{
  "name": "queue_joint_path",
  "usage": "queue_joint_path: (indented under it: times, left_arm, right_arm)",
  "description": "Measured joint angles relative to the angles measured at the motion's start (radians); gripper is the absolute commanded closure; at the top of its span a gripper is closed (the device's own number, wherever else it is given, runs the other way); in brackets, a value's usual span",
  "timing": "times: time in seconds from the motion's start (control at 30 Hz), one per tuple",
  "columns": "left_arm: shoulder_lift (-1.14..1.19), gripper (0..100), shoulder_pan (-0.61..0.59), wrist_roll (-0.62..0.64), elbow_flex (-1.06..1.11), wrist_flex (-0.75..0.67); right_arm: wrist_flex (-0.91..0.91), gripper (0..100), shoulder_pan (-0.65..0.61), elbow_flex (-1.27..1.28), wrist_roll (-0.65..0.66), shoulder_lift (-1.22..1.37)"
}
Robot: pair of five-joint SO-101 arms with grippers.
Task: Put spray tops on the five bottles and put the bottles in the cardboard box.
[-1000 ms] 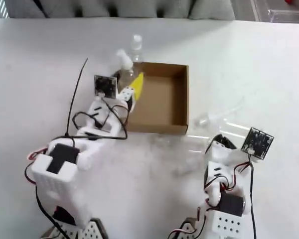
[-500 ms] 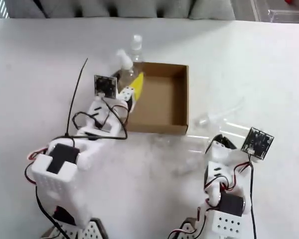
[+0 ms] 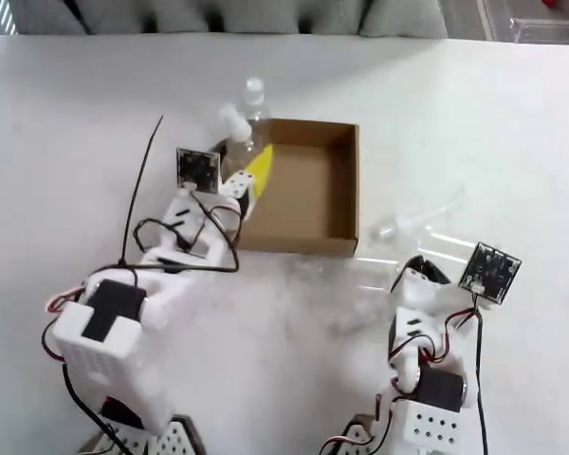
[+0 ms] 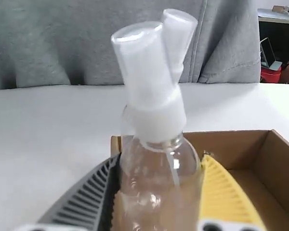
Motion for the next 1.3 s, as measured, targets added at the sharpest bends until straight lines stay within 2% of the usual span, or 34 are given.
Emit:
queue_joint_path:
  times: [0.17, 0.4, 1.07, 1.3]
  left_arm:
    - [-0.006, 78, 0.000, -0.002, 0.000, 0.012]
    - [-0.006, 64, -0.005, -0.002, 0.002, 0.012]
    - [-0.012, 63, -0.002, -0.002, 0.009, 0.032]
    - [-0.221, 63, 0.000, -0.002, 0.173, 0.032]
  right_arm:
    - [0.000, 97.8, 0.000, 0.000, 0.000, 0.000]
    - [0.000, 97.8, 0.003, 0.000, 0.000, 0.000]
    - [0.000, 97.8, 0.005, 0.000, 0.000, 0.000]
    - [0.000, 97.8, 0.008, 0.000, 0.000, 0.000]
